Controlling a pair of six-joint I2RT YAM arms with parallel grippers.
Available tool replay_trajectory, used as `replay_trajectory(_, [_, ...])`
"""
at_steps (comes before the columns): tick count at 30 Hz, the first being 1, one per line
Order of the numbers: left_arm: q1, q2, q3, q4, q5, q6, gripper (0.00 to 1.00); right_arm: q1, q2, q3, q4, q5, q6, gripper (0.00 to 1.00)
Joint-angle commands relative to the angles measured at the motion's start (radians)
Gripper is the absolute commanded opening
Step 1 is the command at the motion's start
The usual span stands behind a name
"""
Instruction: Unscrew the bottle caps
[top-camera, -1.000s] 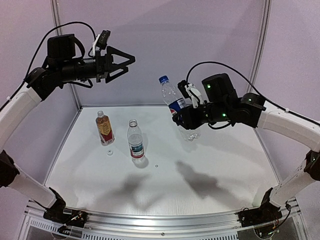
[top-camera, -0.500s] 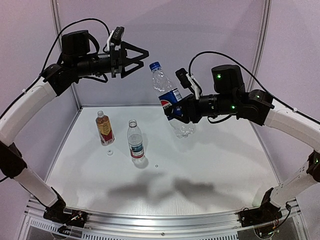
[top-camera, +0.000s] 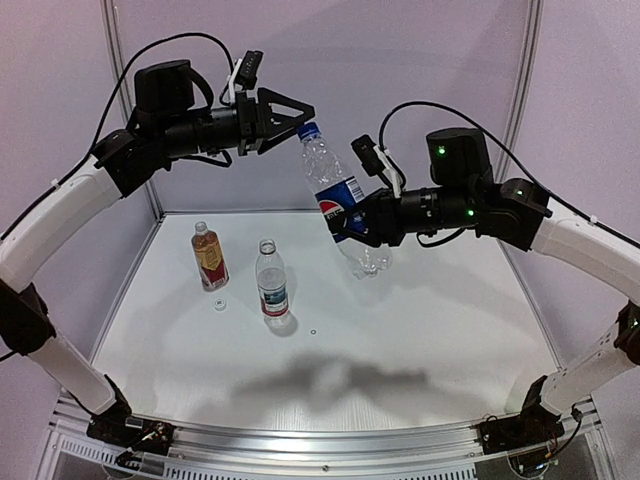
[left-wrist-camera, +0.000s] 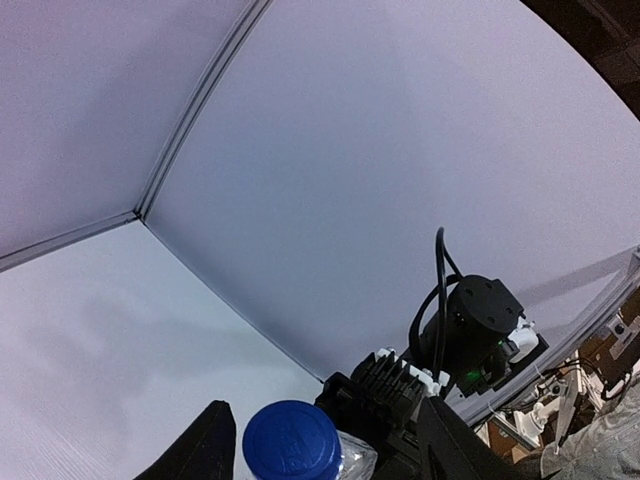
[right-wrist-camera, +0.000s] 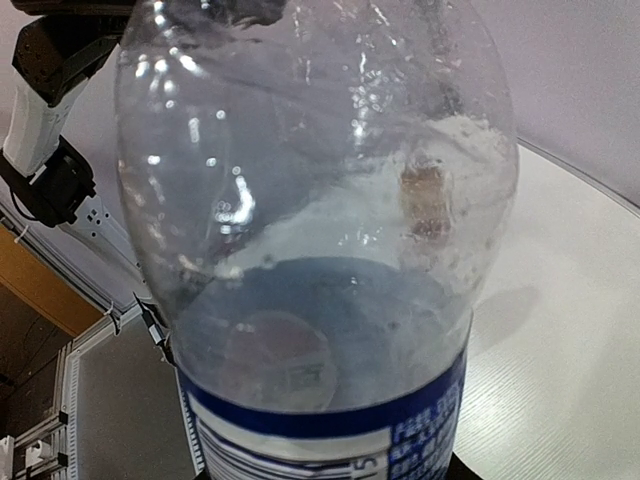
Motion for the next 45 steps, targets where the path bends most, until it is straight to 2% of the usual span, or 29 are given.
replay_trajectory(1, [-0.011,0.01,-0.001,0.043,-0.037,0.003,0.57,0.008,-0.04,0.028,-0.005,-0.005,0.008,0.37])
replay_trajectory(4, [-0.013,0.017,-0.003,0.049,-0.029,0.0,0.52,0.008,-0.043,0.027,-0.005,-0.007,0.013,0.36])
replay_trajectory(14, [-0.025,0.042,0.0,0.071,0.005,-0.013,0.51,0.007,-0.045,0.022,-0.006,-0.009,0.015,0.36])
replay_trajectory(17, [-0.027,0.049,0.0,0.076,0.016,-0.016,0.4,0.007,-0.045,0.025,0.0,-0.009,0.021,0.36])
replay_trajectory(19, [-0.028,0.051,0.002,0.081,0.018,-0.016,0.27,0.008,-0.043,0.028,-0.001,-0.01,0.024,0.36])
replay_trajectory(21, [-0.029,0.052,0.003,0.078,0.016,-0.02,0.22,0.007,-0.041,0.029,-0.004,-0.012,0.022,0.36])
replay_trajectory(24, [-0.029,0.052,0.004,0.063,0.006,-0.035,0.21,0.007,-0.031,0.036,-0.014,0.027,0.011,0.36])
replay_trajectory(29, [-0.073,0.058,-0.012,0.041,-0.065,-0.045,0.22,0.008,-0.009,0.072,-0.072,0.239,-0.037,0.36])
replay_trajectory(33, [-0.114,0.07,0.05,-0.138,-0.292,-0.065,0.21,0.008,0.022,0.111,-0.157,0.49,-0.102,0.35])
replay_trajectory(34, [-0.12,0.068,0.063,-0.188,-0.389,-0.088,0.21,0.008,0.029,0.119,-0.166,0.538,-0.117,0.35])
replay_trajectory(36, [-0.127,0.056,0.064,-0.241,-0.494,-0.124,0.21,0.008,0.043,0.14,-0.168,0.6,-0.147,0.35])
replay_trajectory(42, [-0.139,0.053,0.042,-0.203,-0.557,-0.128,0.23,0.008,0.064,0.159,-0.142,0.6,-0.18,0.35])
replay_trajectory(45, [-0.139,0.054,0.045,-0.181,-0.547,-0.107,0.33,0.008,0.056,0.14,-0.135,0.539,-0.189,0.36])
